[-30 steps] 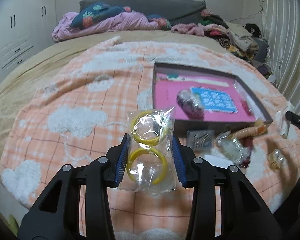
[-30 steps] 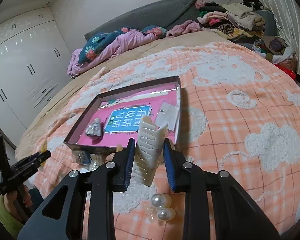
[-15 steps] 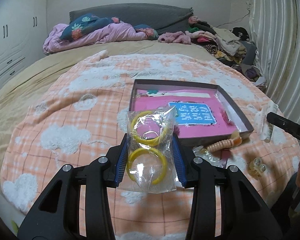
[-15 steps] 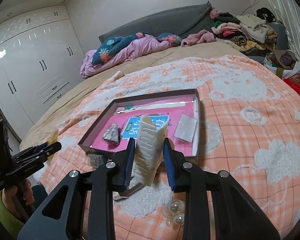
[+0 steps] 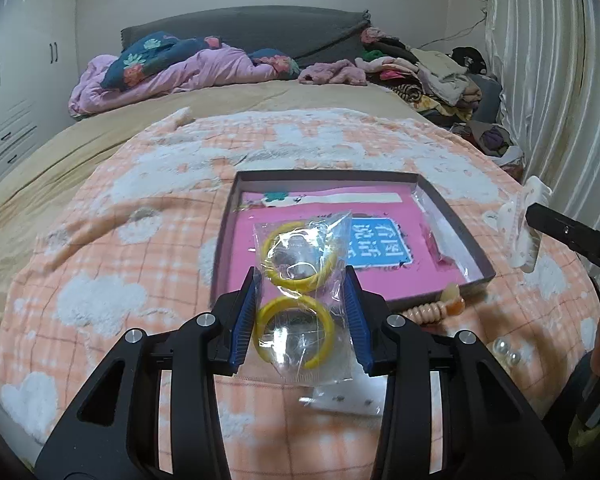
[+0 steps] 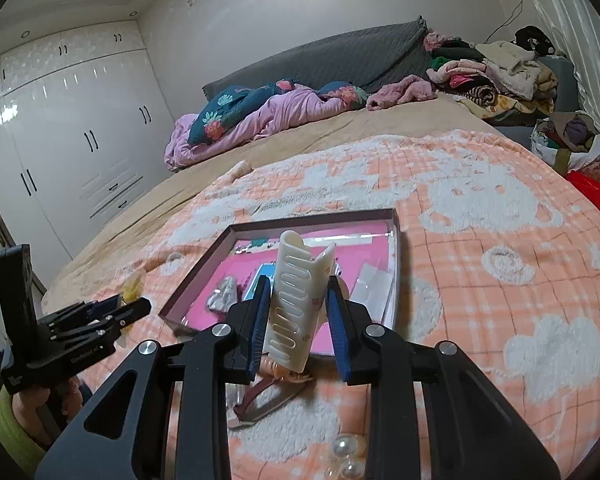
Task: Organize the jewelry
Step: 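Carry the yellow bangles bag into the box lid and open the left gripper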
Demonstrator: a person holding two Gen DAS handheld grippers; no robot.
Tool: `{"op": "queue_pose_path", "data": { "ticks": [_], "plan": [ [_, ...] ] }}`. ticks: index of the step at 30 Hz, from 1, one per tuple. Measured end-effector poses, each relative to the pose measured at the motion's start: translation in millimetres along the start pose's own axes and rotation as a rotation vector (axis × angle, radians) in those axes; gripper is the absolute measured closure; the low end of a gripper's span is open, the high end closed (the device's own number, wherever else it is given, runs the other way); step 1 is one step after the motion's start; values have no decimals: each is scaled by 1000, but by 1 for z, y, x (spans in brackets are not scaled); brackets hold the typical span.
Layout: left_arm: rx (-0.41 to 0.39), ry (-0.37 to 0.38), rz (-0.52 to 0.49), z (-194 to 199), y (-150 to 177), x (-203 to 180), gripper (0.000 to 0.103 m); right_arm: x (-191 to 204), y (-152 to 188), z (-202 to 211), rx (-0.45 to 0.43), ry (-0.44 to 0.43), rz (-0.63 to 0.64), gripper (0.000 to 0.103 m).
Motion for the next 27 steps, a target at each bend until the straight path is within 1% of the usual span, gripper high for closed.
{"op": "queue_pose_path", "data": {
  "ticks": [9,13,24,27],
  "plan": [
    [-7,36,-21,-16,-16,-23,71,0,-27,-6,-19,-18,15,76],
    [5,51,-16,-29,-21,-31,71,0,-35,-15,1,-21,29,76],
    [35,75,-26,-51,-29,-48,70,-12,-57,-32,7,-12,26,76],
    [51,80,-34,-56,-29,-53,70,-16,-61,-46,40,-14,37,76]
  ]
}}
Point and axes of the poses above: each gripper's, at about its wrist camera, not at the fingertips, and z roughly against the way its jaws point, x to its left, y to its underside, the point moved 4 cm from there along -z, roughly the way its jaws point, and after that the axes turned 11 degrees about -y, right-handed, at the moved point
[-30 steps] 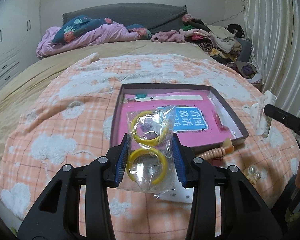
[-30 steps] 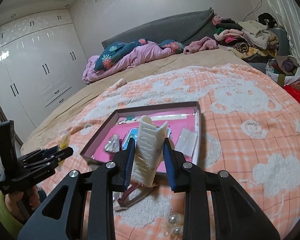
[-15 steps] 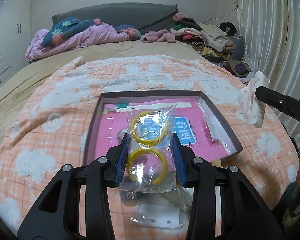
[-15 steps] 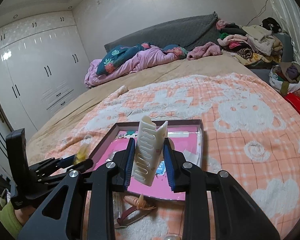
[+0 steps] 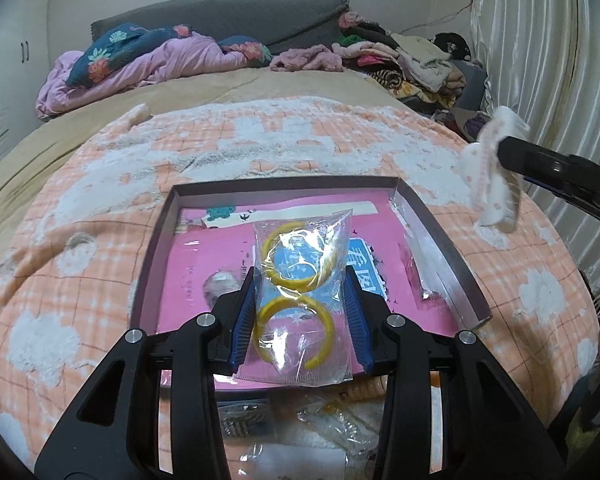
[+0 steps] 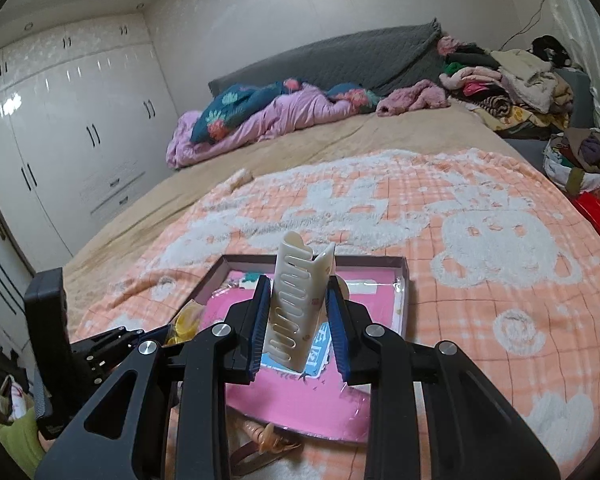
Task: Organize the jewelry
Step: 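Carry the yellow bangles bag into the box lid and open the left gripper, then lower the white claw clip into the box lid and open the right gripper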
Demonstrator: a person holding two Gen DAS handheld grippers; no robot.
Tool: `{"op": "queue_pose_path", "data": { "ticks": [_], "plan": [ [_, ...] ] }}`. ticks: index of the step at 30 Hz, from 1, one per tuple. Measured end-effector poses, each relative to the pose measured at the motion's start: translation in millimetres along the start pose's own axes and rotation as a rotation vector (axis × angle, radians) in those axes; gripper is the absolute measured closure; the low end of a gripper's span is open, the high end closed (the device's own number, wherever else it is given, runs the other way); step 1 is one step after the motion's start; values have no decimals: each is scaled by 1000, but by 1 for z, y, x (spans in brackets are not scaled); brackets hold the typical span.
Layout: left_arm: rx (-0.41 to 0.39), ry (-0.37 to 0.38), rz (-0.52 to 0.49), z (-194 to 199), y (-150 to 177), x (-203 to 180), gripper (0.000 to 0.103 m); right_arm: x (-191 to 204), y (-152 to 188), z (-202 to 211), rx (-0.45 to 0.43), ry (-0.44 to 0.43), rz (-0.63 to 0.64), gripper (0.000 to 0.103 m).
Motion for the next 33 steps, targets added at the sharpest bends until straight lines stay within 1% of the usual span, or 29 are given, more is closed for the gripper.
{"op": "queue_pose_path", "data": {
  "ticks": [7,13,16,22,26,29,33],
  "plan": [
    [40,13,-33,-17,4,-10,70,-21,17,-25,70,2,-34,76],
    [79,19,-42,-32,10,-14,70,-36,28,-36,99,12,-62,76],
    [93,21,-43,-37,16,-16,70,-38,34,-41,116,10,-69,76],
    [120,18,-51,-44,25,-18,68,-37,43,-53,162,-20,-75,76],
    [123,15,-48,-42,27,-16,59,-37,49,-61,188,-37,-93,76],
    [116,11,-49,-39,27,-14,56,-38,51,-63,198,-38,-101,76],
    [110,8,-34,-33,26,-11,50,-40,54,-63,207,-37,-115,75]
  ]
}}
Point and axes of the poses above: each gripper's, at about its wrist camera, not at the fingertips, and z roughly against the way its jaws point, x to its left, y to its underside, the point moved 4 cm from there along -z, roughly the way its jaws point, and after that the axes turned 11 degrees about -y, right-handed, at the moved point
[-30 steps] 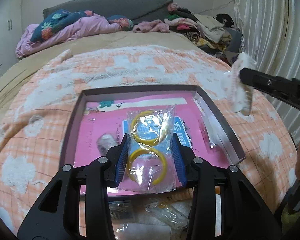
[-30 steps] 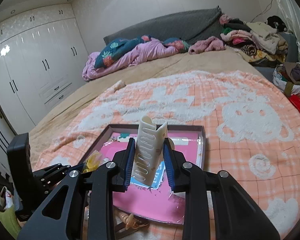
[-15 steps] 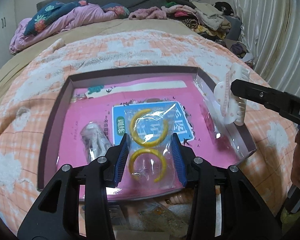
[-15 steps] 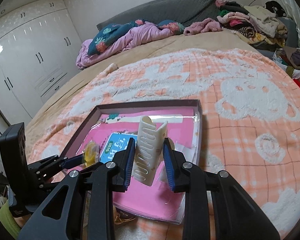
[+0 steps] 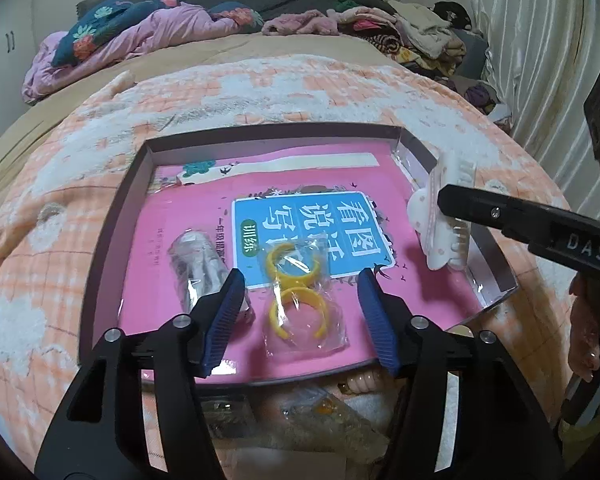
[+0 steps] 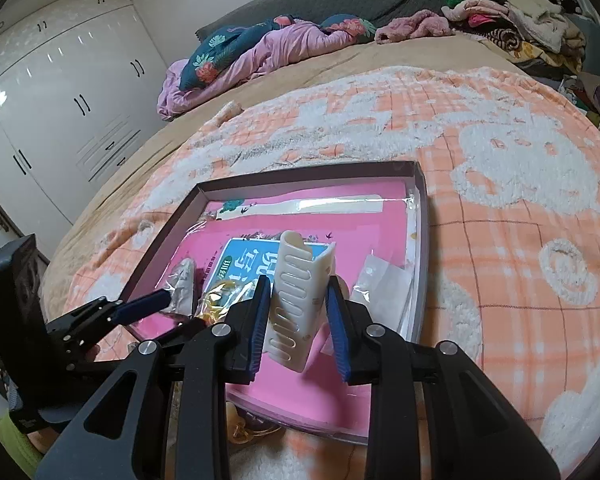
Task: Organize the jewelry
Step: 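Lower the white claw clip into the box lid and open the right gripper, then withdraw both grippers from the box lid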
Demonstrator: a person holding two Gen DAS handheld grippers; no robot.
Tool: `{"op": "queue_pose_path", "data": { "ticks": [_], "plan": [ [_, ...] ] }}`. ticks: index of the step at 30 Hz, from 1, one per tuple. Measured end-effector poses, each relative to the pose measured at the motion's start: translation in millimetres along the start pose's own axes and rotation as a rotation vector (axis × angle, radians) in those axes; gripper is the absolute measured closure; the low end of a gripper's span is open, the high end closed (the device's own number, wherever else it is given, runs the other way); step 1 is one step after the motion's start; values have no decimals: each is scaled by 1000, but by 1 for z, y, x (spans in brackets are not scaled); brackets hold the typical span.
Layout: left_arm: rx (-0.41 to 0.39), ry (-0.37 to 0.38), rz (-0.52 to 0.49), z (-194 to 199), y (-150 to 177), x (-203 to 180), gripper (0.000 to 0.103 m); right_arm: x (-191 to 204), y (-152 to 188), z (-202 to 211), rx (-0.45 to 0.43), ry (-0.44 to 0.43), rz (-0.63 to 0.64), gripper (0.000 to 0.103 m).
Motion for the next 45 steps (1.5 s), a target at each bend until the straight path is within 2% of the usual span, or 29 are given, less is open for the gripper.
{"op": "queue_pose_path", "data": {
  "ticks": [5,7,11,13,15,17,18,23,39,45],
  "plan": [
    [-9,0,18,8,0,4,37,-4,0,2,-5,-2,-28,74],
    [-13,0,27,11,-1,7,36,-5,0,5,-11,6,-29,72],
    [-23,-4,42,17,-3,11,30,-3,-1,13,-26,11,-25,61],
    [-30,-8,49,21,-4,14,25,-1,-1,18,-38,14,-20,53],
    [-36,-15,57,26,-5,16,14,1,-3,22,-49,14,-18,44],
    [-50,-28,68,32,-6,21,10,4,-4,28,-68,17,-15,34],
    [-54,-30,76,35,-7,23,10,5,-5,31,-79,22,-14,29],
    [-65,-44,103,45,-10,35,10,8,-9,50,-139,38,-6,17],
    [-133,-72,157,84,-12,58,10,19,-6,107,-262,90,51,15],
    [-158,-79,156,99,-12,60,10,26,-3,120,-286,77,54,15]
  ]
}}
Point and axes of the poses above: each gripper's, at about its wrist camera, not at the fingertips, and z roughly against the way its jaws point, x to its left, y to its underside, the point moved 4 cm from there along -z, roughly the way its jaws point, and after that the axes turned 11 degrees about -y, right-handed, at the moved point
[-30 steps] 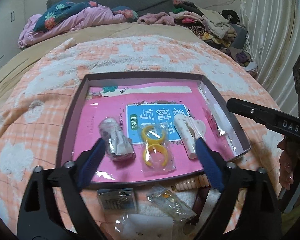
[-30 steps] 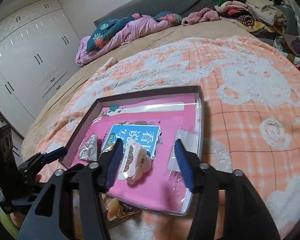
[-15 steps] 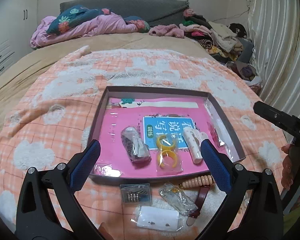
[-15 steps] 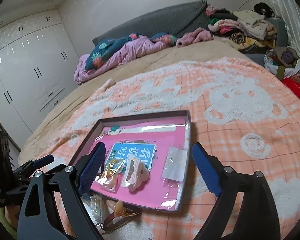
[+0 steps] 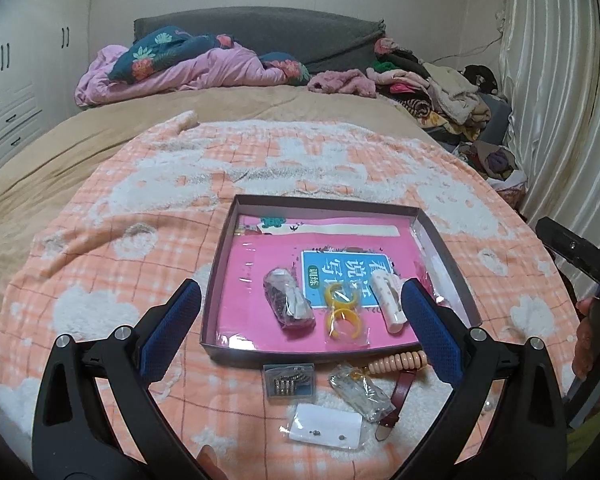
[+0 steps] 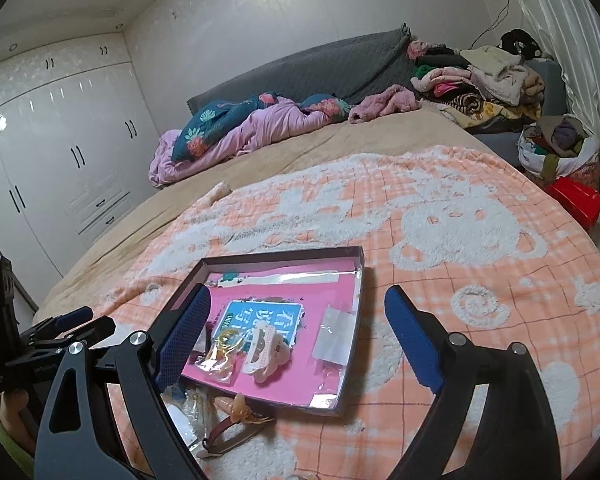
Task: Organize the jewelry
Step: 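Withdraw both grippers from the box lid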
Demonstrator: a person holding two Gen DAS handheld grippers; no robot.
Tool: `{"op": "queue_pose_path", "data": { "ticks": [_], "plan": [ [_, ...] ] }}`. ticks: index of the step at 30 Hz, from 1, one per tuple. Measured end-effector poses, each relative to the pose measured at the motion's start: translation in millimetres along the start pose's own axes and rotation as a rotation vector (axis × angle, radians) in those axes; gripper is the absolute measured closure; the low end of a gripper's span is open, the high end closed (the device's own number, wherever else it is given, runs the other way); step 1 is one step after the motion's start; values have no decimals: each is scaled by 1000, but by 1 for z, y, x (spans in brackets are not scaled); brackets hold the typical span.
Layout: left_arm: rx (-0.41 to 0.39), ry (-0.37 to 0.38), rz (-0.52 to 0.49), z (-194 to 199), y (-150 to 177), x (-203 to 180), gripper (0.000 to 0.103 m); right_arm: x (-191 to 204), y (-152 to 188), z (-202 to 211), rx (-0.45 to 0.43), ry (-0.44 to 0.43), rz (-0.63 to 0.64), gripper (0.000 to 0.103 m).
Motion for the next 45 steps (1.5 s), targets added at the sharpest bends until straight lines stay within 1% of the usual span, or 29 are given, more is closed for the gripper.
{"op": "queue_pose_path", "data": {
  "ticks": [7,12,16,23,36,45],
  "plan": [
    [-27,0,-1,15,-1,3,10,8,1,12,-13,-13,-3,15],
    [-27,-6,-4,21,2,8,10,12,4,21,-12,-16,-6,15],
    [-28,-14,-2,28,6,13,10,18,6,29,-15,-39,-18,15],
    [-28,-17,-3,38,13,21,10,35,10,39,-12,-57,8,15],
    [-10,-13,-5,44,31,34,10,59,37,22,88,-108,-4,15],
    [13,-5,-28,42,46,34,10,69,57,9,154,-136,-14,16]
  ]
}}
Point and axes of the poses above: each gripper's, at about its wrist camera, not at the fingertips, and z roughly against the way its jaws point, x to its left, y to its underside, the point moved 4 cm from there along -z, roughly the way its jaws point, and after that the axes turned 11 degrees about -y, right-handed, at the moved point
